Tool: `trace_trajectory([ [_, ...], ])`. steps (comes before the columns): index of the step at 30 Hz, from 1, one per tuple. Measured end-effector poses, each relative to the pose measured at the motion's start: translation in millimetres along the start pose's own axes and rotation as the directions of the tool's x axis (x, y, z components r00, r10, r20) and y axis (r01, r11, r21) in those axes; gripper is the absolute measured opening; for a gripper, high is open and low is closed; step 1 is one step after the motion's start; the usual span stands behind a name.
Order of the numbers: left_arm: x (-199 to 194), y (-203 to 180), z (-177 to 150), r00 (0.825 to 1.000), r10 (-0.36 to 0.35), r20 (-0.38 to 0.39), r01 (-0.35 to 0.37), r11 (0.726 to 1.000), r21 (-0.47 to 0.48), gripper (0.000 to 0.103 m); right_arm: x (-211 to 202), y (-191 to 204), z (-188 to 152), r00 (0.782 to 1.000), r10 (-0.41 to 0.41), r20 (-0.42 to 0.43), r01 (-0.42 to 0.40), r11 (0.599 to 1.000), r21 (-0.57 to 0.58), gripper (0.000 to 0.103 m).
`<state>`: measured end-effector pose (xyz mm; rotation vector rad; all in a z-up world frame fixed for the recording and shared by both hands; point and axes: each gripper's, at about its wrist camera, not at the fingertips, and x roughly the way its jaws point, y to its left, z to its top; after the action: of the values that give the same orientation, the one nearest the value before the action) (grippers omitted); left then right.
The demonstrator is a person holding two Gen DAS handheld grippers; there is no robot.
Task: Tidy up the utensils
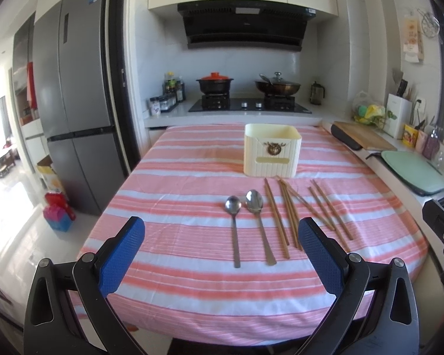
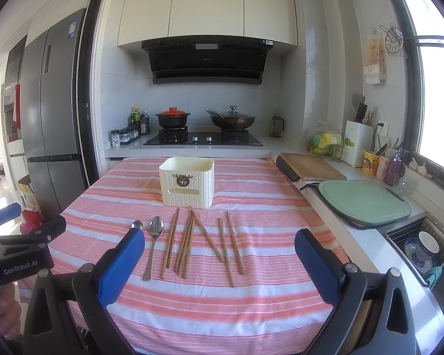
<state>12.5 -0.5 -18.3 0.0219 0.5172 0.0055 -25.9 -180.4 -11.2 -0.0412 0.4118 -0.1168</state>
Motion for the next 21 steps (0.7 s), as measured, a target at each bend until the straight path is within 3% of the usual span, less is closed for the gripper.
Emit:
trace_trajectory([
  [13,40.3,29.2,2.9,0.994,0.069,-0.083,-0.073,0.996,-0.046,0.103,33.7,-10.6,-4.7,0.998,-0.006,-0.065,0.008,1.0,0.028,0.103],
  [21,97.9,39.0,-14.7,0.971,0.055,-0.234,-0.066,0.997,-0.04,0.103,68.1,-15.1,-16.6,0.991,-0.009,-0.132,0.012,1.0,0.018,0.103],
])
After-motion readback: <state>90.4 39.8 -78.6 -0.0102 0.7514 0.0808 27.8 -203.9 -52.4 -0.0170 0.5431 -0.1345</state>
